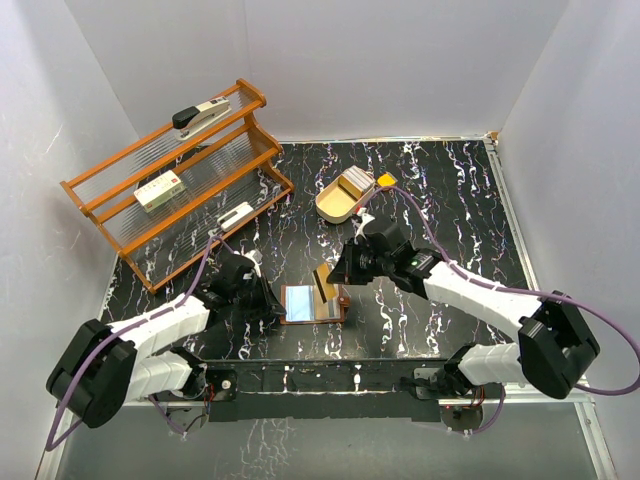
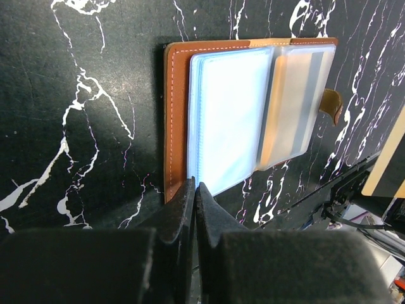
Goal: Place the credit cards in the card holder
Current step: Insert the credit card into the card holder, then pick up the credit card from the storage box.
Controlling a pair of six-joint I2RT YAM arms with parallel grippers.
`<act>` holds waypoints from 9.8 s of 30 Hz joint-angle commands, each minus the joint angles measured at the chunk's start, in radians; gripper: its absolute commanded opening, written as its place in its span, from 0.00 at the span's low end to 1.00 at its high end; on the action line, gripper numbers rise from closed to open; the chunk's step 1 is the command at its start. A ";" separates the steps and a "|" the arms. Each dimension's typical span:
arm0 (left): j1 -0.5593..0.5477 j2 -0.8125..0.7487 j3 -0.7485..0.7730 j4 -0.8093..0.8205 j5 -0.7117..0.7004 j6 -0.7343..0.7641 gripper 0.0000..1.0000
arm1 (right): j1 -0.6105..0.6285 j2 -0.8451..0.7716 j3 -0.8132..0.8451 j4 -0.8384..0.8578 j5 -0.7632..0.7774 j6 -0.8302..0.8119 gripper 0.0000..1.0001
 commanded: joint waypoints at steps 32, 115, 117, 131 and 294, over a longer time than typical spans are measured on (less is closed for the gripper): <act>0.005 0.032 -0.060 0.044 0.015 -0.020 0.00 | 0.004 0.219 -0.133 0.312 -0.065 0.059 0.00; 0.005 -0.011 -0.025 -0.006 -0.004 -0.054 0.26 | 0.023 0.308 -0.055 0.236 0.055 0.011 0.39; 0.005 -0.031 -0.003 -0.035 -0.029 -0.041 0.34 | 0.024 0.305 -0.049 0.226 0.054 0.000 0.40; 0.004 -0.017 -0.022 0.064 -0.023 -0.011 0.49 | 0.037 0.356 -0.047 0.307 -0.018 0.017 0.48; 0.004 -0.310 0.327 -0.427 0.001 0.331 0.98 | -0.213 0.826 1.040 -0.231 0.704 -0.910 0.00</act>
